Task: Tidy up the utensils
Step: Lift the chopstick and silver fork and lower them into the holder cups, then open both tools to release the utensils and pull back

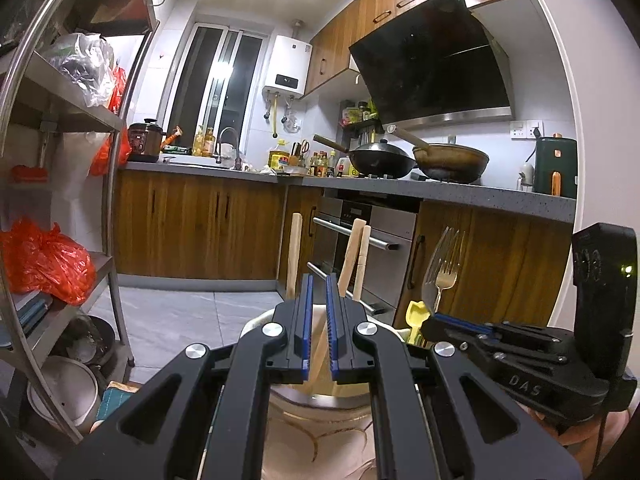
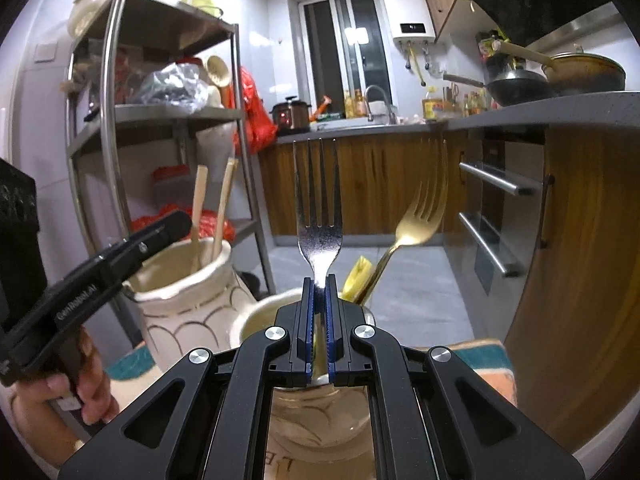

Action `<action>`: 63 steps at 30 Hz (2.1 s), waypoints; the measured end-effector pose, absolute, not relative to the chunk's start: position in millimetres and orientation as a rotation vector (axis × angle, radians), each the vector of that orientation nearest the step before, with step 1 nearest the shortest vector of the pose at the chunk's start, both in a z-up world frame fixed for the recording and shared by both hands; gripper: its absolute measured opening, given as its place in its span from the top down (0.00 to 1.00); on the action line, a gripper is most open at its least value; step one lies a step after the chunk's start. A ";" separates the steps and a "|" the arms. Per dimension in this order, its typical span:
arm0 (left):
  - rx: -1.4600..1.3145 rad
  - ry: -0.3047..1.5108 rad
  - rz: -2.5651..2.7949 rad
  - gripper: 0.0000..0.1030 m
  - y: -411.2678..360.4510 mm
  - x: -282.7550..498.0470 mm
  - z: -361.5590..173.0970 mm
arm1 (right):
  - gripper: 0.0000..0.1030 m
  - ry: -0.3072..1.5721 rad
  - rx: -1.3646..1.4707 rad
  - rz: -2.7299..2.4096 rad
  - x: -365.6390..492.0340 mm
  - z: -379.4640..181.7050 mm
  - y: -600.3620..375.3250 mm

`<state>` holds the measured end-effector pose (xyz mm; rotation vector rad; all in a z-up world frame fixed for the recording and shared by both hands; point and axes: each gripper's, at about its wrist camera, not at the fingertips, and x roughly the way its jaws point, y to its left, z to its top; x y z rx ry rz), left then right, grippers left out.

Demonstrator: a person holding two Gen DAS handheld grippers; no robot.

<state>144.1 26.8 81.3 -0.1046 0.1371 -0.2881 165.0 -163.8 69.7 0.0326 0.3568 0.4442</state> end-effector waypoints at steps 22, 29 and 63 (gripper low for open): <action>-0.093 0.133 -0.251 0.74 29.8 116.2 82.5 | 0.44 0.328 0.036 0.436 145.9 74.4 -170.5; -0.126 0.095 -0.170 0.10 42.4 74.7 93.1 | 0.12 0.307 0.053 0.390 116.5 83.9 -195.2; -0.049 0.601 -0.149 0.05 20.5 41.5 3.3 | 0.08 0.763 -0.011 0.244 91.4 3.2 -219.0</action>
